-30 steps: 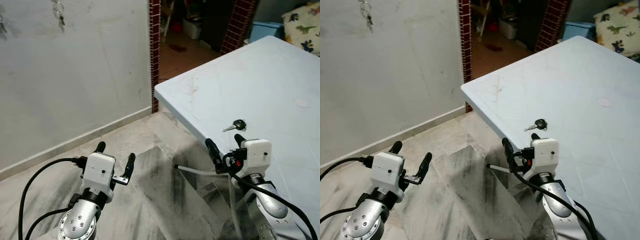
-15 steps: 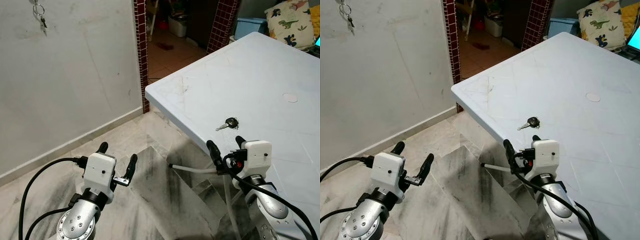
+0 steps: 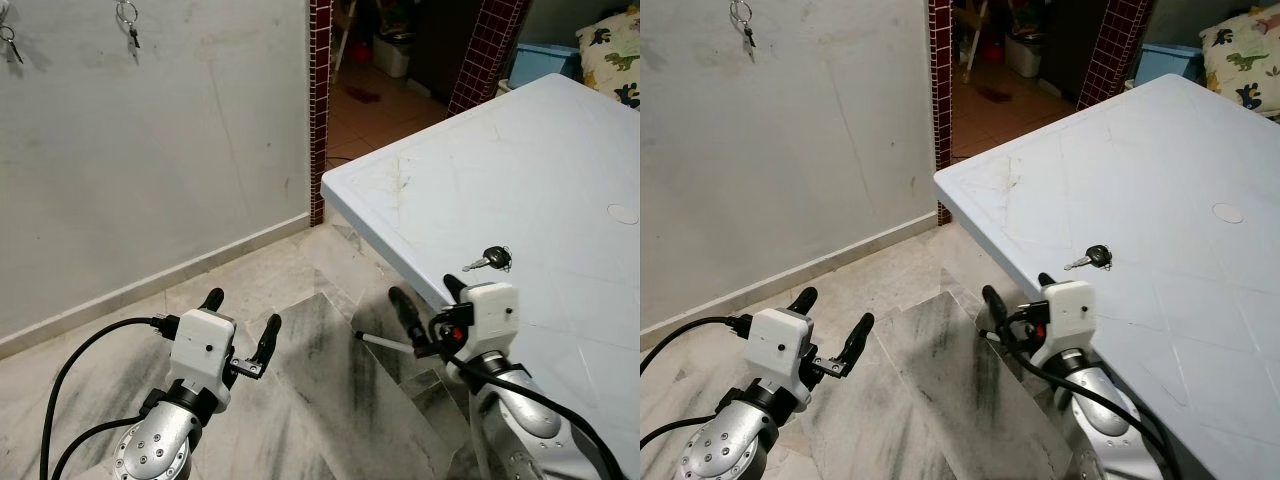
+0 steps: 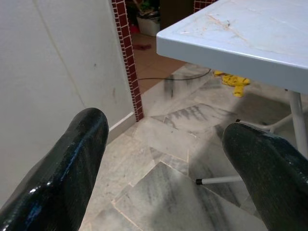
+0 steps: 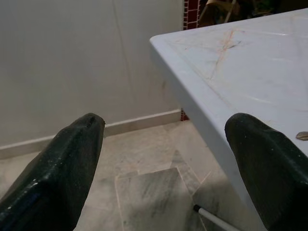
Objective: Hang keys on a hook
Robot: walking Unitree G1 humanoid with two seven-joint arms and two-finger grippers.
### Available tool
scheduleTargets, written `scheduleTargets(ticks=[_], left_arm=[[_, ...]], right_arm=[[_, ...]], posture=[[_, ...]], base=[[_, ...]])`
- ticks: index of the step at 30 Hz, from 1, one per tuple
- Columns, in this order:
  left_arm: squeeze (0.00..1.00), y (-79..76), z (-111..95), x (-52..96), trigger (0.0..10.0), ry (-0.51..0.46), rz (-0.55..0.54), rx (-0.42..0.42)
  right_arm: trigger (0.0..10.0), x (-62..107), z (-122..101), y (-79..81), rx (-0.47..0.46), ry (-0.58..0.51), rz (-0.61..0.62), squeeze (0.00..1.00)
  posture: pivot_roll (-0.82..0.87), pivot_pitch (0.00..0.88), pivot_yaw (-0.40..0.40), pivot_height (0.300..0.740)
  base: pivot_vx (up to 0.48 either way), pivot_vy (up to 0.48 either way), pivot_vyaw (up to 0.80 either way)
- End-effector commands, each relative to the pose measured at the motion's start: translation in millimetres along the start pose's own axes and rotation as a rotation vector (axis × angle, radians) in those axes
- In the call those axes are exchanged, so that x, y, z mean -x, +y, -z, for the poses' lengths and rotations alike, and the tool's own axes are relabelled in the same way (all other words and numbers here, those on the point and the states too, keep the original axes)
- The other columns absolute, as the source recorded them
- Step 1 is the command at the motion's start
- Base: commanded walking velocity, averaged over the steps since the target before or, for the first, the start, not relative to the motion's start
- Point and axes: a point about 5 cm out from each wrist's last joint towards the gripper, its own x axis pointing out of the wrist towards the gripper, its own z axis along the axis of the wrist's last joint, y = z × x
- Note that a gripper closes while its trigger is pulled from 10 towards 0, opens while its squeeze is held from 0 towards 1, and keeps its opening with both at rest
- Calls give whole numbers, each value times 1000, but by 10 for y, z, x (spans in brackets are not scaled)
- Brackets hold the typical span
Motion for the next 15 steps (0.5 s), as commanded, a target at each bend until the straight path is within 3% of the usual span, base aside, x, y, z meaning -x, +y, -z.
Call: scheduleTargets(ticks=[1,7,15], left_arm=[[0,-11,-12,21,10000,-3,10,-3],[0,-11,-15,13,10000,-4,13,-1],[0,-23,-13,12,10000,-4,16,4]], right_arm=[[10000,21,-21,15,14,-4,-8,0],[10000,13,-46,-3,35,-24,-2,0],[10000,3,-62,-24,52,-31,33,0]], posture=[[48,132,27,740],[45,139,25,740],[43,139,25,740]], base=[[0,0,0],[0,0,0],[250,0,0]])
